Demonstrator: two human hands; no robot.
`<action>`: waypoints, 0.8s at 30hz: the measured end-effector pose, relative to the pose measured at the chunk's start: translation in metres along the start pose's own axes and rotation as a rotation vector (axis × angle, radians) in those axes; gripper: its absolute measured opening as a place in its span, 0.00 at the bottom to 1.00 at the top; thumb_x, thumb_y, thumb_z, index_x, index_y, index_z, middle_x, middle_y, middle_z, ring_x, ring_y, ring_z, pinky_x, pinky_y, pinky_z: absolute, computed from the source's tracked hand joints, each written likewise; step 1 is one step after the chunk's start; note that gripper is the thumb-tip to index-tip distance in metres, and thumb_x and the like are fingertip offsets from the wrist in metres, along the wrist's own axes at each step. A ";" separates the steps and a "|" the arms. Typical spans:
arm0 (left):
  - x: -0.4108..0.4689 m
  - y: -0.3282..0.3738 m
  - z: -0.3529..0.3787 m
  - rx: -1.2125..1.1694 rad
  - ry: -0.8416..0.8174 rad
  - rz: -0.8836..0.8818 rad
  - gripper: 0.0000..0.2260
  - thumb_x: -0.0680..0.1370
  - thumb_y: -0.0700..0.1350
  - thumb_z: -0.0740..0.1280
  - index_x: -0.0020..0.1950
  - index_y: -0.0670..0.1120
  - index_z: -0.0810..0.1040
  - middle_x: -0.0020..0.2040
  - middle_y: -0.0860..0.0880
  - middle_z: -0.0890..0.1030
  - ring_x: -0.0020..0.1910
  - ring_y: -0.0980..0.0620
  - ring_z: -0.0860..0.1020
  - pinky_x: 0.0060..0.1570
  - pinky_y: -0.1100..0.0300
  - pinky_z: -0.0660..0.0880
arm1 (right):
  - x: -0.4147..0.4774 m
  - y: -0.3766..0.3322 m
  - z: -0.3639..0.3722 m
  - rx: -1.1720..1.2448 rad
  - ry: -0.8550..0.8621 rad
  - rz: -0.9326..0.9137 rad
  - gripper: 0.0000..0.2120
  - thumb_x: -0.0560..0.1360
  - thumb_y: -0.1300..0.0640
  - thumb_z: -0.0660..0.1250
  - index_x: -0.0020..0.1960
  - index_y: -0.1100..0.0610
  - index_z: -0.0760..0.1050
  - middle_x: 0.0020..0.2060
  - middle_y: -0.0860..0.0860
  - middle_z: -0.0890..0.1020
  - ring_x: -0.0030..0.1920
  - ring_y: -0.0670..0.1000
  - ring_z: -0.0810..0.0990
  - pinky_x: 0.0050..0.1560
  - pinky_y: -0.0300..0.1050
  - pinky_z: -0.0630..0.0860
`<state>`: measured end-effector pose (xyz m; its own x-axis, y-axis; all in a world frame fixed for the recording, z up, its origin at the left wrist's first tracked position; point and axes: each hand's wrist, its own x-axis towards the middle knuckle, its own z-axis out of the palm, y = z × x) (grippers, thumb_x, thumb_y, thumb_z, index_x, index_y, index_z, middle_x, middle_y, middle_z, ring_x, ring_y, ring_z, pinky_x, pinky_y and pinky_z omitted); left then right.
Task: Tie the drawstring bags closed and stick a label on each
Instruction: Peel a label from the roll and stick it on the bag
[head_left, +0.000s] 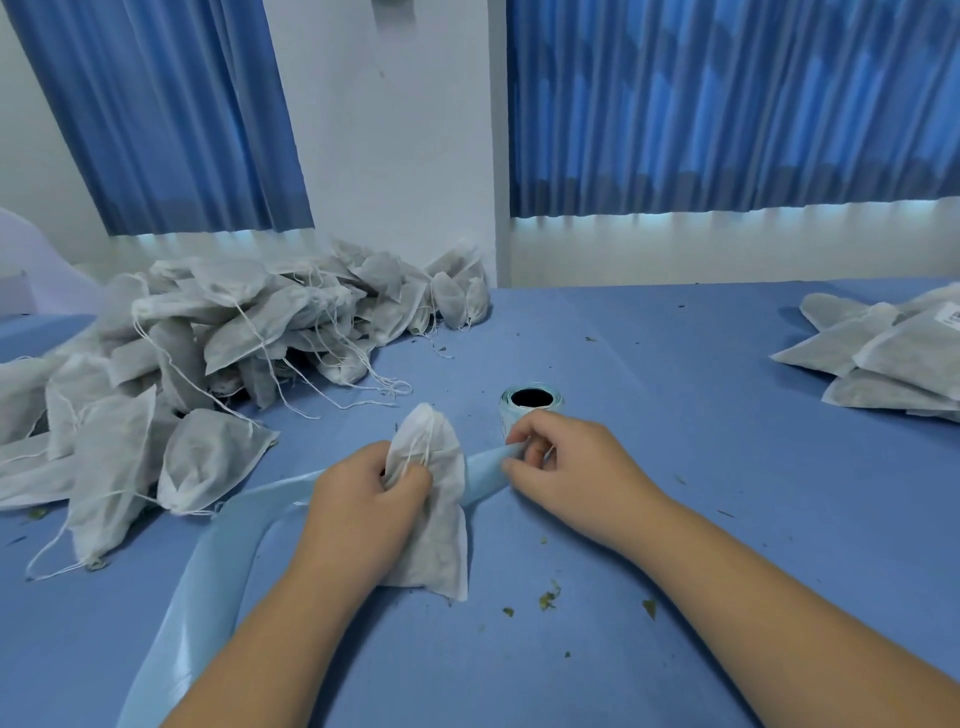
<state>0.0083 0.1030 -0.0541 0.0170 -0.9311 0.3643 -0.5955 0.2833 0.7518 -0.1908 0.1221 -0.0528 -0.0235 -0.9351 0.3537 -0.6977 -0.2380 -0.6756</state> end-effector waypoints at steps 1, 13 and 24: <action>0.000 -0.001 0.000 -0.012 -0.006 0.003 0.11 0.75 0.43 0.64 0.36 0.39 0.69 0.30 0.51 0.69 0.29 0.54 0.65 0.31 0.57 0.63 | 0.000 -0.001 0.001 -0.009 0.015 -0.003 0.08 0.71 0.54 0.69 0.39 0.43 0.72 0.33 0.42 0.77 0.33 0.38 0.73 0.35 0.32 0.68; -0.006 0.000 0.000 -0.055 -0.049 0.012 0.10 0.76 0.44 0.64 0.38 0.40 0.73 0.30 0.52 0.70 0.28 0.57 0.65 0.30 0.60 0.63 | -0.004 -0.008 -0.004 0.194 0.072 0.184 0.14 0.70 0.67 0.65 0.34 0.49 0.77 0.28 0.48 0.80 0.31 0.49 0.79 0.38 0.44 0.78; -0.004 -0.001 -0.002 -0.060 -0.022 -0.085 0.13 0.75 0.44 0.62 0.32 0.46 0.64 0.25 0.56 0.64 0.25 0.56 0.62 0.30 0.56 0.60 | -0.008 -0.014 -0.012 0.188 0.086 0.258 0.12 0.69 0.66 0.64 0.44 0.49 0.71 0.35 0.50 0.82 0.36 0.49 0.79 0.36 0.35 0.74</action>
<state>0.0103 0.1066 -0.0553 0.0470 -0.9569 0.2864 -0.5434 0.2161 0.8112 -0.1892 0.1366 -0.0382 -0.2479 -0.9473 0.2031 -0.5171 -0.0479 -0.8546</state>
